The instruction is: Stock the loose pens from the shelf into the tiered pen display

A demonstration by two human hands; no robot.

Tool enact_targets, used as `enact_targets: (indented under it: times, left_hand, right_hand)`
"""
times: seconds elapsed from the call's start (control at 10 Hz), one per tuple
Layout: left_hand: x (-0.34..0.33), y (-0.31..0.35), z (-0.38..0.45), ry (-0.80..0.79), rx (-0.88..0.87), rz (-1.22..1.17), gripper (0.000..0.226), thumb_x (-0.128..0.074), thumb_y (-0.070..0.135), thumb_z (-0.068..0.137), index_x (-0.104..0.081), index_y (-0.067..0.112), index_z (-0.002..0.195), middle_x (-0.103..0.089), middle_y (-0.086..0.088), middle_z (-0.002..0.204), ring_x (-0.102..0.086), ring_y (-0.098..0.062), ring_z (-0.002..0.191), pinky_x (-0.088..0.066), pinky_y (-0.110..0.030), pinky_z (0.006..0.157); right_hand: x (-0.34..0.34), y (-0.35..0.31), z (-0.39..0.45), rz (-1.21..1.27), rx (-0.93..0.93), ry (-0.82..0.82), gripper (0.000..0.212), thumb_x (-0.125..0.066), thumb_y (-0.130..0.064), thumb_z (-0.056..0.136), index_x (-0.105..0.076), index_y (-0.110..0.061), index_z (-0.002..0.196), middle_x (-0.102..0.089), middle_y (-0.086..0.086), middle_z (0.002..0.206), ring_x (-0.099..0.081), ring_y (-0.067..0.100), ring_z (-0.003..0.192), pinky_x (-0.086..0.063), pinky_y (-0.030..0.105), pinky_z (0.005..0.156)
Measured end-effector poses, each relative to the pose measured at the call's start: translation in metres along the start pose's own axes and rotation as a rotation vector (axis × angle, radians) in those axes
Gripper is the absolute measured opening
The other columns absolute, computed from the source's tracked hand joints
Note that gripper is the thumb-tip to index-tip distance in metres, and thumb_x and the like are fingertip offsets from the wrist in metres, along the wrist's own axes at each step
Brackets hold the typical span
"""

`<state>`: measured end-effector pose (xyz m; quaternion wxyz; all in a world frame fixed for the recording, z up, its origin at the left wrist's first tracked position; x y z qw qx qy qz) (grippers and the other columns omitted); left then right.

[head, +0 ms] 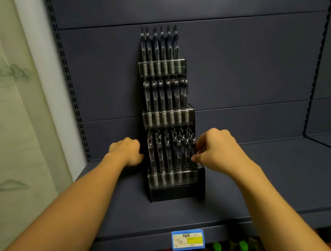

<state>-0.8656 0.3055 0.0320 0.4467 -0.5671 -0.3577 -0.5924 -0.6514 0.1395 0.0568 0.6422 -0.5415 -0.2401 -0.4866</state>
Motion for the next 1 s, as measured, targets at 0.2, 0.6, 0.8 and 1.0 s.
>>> enact_targets:
  times: [0.2, 0.6, 0.8, 1.0]
  left_hand:
    - [0.001, 0.011, -0.012, -0.028, -0.008, 0.026, 0.013, -0.05, 0.03, 0.097, -0.053, 0.018, 0.092, -0.052, -0.003, 0.095, -0.056, -0.025, 0.086, -0.047, -0.038, 0.073]
    - [0.01, 0.014, -0.059, 0.012, 0.003, -0.028, 0.023, -0.052, 0.039, 0.096, -0.054, 0.019, 0.084, -0.055, -0.001, 0.089, -0.058, -0.024, 0.082, -0.05, -0.038, 0.073]
    - [0.019, 0.014, -0.092, 0.068, -0.001, -0.068, 0.018, -0.053, 0.034, 0.095, -0.059, 0.019, 0.087, -0.062, -0.003, 0.095, -0.061, -0.026, 0.086, -0.049, -0.037, 0.073]
    - [0.024, 0.015, -0.117, 0.103, -0.012, -0.087, 0.019, -0.05, 0.03, 0.095, -0.06, 0.016, 0.09, -0.062, -0.005, 0.094, -0.062, -0.027, 0.085, -0.046, -0.035, 0.069]
  right_hand:
    - [-0.012, 0.008, -0.002, -0.027, 0.005, -0.015, 0.016, -0.079, -0.027, 0.085, -0.07, -0.014, 0.087, -0.067, 0.007, 0.088, -0.066, 0.029, 0.084, -0.057, 0.037, 0.071]
    - [-0.015, 0.01, -0.011, 0.03, 0.034, 0.007, 0.027, -0.081, -0.019, 0.084, -0.07, 0.003, 0.095, -0.071, 0.019, 0.091, -0.068, 0.032, 0.084, -0.061, 0.046, 0.077]
    - [-0.017, 0.007, -0.021, 0.033, 0.013, 0.062, 0.026, -0.079, -0.017, 0.085, -0.069, 0.004, 0.095, -0.07, 0.02, 0.09, -0.068, 0.033, 0.085, -0.061, 0.047, 0.077]
    - [-0.019, 0.008, -0.031, 0.007, -0.016, 0.071, 0.021, -0.072, -0.018, 0.088, -0.066, 0.001, 0.094, -0.067, 0.017, 0.089, -0.065, 0.031, 0.079, -0.057, 0.041, 0.068]
Point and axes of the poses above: each hand's wrist, its own z-axis towards the middle knuckle, its own x-axis out of the back of the hand, y = z × x, the point moved 1 cm from there along z, towards the middle knuckle
